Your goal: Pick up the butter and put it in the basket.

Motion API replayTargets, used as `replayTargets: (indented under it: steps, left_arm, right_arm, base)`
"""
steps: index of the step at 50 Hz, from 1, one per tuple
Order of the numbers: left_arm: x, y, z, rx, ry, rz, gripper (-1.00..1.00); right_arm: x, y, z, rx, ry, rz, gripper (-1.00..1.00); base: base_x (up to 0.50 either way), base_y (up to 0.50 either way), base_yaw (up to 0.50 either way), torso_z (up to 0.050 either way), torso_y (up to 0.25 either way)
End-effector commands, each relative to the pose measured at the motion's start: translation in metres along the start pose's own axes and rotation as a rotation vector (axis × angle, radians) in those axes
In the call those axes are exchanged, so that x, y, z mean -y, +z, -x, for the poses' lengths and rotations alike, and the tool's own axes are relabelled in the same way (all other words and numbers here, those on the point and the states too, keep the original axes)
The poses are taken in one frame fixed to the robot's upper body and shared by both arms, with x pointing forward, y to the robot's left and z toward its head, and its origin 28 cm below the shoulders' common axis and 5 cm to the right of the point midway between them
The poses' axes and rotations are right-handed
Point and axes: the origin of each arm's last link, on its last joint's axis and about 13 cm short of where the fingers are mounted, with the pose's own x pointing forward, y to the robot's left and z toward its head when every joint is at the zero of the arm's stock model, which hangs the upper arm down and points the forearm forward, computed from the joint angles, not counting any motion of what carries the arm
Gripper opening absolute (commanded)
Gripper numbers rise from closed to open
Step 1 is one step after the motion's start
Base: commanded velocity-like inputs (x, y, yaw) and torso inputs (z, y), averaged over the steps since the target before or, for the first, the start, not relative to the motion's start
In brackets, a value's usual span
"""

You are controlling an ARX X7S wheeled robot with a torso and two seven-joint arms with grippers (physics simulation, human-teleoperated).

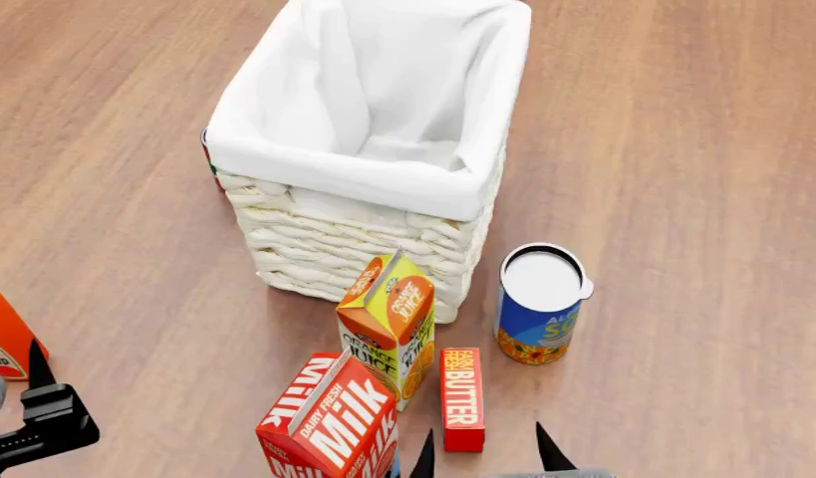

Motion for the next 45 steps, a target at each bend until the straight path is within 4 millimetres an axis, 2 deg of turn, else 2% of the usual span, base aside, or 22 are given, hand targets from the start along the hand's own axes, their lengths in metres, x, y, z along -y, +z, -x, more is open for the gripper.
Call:
replayTargets:
  steps: [1,33,45]
  left_arm:
    - [-0.001,0.002,0.009,-0.007,-0.055,0.018,1.00]
    - [0.000,0.004,0.012,-0.007,-0.060,0.023,1.00]
    - [0.000,0.006,0.014,-0.005,-0.060,0.027,1.00]
  right_arm:
    - [0.000,0.002,0.000,-0.030,0.032,-0.023,1.00]
    - [0.003,0.012,-0.014,-0.076,0.041,-0.014,1.00]
    - [0.004,0.009,-0.018,-0.133,0.038,-0.044,1.00]
  base:
    - [0.00,0.00,0.00,0.000,0.000]
    - [0.00,0.00,0.00,0.000,0.000]
    - [0.00,0.00,0.00,0.000,0.000]
